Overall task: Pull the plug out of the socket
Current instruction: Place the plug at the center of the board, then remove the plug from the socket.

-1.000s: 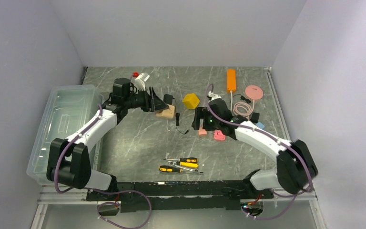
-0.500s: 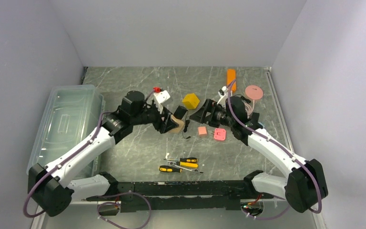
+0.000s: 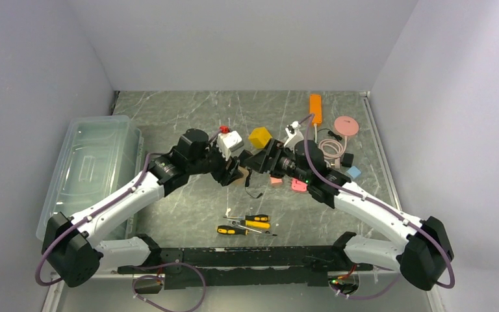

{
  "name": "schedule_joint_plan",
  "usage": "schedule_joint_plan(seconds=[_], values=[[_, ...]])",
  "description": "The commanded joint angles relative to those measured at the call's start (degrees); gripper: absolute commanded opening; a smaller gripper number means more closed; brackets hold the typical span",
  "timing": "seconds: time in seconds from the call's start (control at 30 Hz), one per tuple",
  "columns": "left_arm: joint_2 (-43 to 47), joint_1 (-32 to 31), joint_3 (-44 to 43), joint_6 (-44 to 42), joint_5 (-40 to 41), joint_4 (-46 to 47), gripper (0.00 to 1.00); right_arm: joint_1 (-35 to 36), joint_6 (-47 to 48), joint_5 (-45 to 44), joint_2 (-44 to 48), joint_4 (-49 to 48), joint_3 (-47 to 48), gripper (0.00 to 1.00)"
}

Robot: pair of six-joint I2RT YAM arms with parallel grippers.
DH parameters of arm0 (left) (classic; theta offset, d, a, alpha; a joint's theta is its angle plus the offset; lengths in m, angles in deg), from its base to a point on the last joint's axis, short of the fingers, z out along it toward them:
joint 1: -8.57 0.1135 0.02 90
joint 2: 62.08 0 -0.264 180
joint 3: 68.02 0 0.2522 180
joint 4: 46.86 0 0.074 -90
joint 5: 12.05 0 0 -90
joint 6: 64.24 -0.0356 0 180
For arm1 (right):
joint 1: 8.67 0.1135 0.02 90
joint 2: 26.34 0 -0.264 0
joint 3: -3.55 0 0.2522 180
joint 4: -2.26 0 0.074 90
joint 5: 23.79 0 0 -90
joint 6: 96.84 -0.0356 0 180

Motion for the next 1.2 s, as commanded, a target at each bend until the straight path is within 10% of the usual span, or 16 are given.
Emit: schedule_joint_plan(seconds=[0.0,0.83,1.17], values=[[0.7,-0.7,-0.6,-1.3,0.2,3.4,0.00,1.5,-2.1,-5.6,-2.0,-4.8,2.3,0.72],[-0.8,-1.4,-0.8,-1.3,-0.2,3.5,0.00,2.9,-5.4,-10.9,-8.3,-11.0,1.6,0.46],[-4.0,-1.4,-2.0,-0.8,5.1,1.9,0.00,3.8,-4.4,-14.3,-7.3,-9.3,2.0,0.17]])
